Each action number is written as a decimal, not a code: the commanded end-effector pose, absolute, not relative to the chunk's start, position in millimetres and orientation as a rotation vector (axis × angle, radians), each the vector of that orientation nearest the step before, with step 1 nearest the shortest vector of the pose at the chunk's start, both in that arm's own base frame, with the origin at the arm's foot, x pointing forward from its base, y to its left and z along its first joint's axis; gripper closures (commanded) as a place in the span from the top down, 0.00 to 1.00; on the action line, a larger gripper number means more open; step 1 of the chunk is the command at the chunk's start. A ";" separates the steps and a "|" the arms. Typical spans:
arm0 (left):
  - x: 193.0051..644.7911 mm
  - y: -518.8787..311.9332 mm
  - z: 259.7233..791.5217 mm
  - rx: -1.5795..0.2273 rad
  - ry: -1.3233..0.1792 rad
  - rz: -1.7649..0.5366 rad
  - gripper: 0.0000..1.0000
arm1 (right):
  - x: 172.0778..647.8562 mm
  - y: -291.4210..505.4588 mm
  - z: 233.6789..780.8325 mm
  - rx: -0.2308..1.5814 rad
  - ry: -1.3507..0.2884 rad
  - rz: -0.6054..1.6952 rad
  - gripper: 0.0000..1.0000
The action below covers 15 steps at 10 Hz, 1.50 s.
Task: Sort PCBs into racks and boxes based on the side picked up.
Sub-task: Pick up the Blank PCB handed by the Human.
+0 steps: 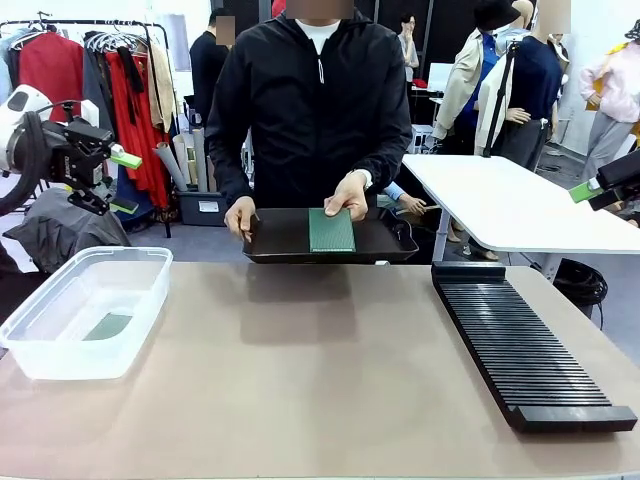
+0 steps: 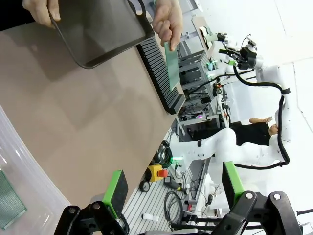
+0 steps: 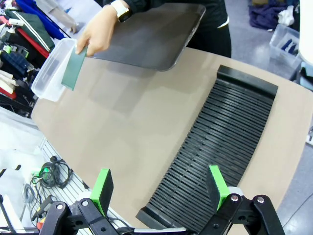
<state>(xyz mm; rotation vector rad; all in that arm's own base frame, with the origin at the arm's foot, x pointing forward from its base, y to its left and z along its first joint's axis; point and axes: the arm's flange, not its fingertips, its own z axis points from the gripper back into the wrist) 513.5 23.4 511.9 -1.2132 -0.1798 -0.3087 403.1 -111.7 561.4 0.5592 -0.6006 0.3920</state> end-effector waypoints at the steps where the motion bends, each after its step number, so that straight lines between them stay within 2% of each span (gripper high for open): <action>1: 505.7 10.4 504.1 -1.282 -0.213 -0.283 1.00 | 402.9 -111.3 562.5 0.562 -0.604 0.394 1.00; 7: 491.2 -50.5 474.7 -1.362 -0.251 -0.262 1.00 | 402.9 -111.3 562.5 0.562 -0.604 0.394 1.00; 15: 480.5 -92.2 419.2 -1.498 -0.326 -0.215 1.00 | 402.9 -111.3 562.5 0.562 -0.604 0.394 1.00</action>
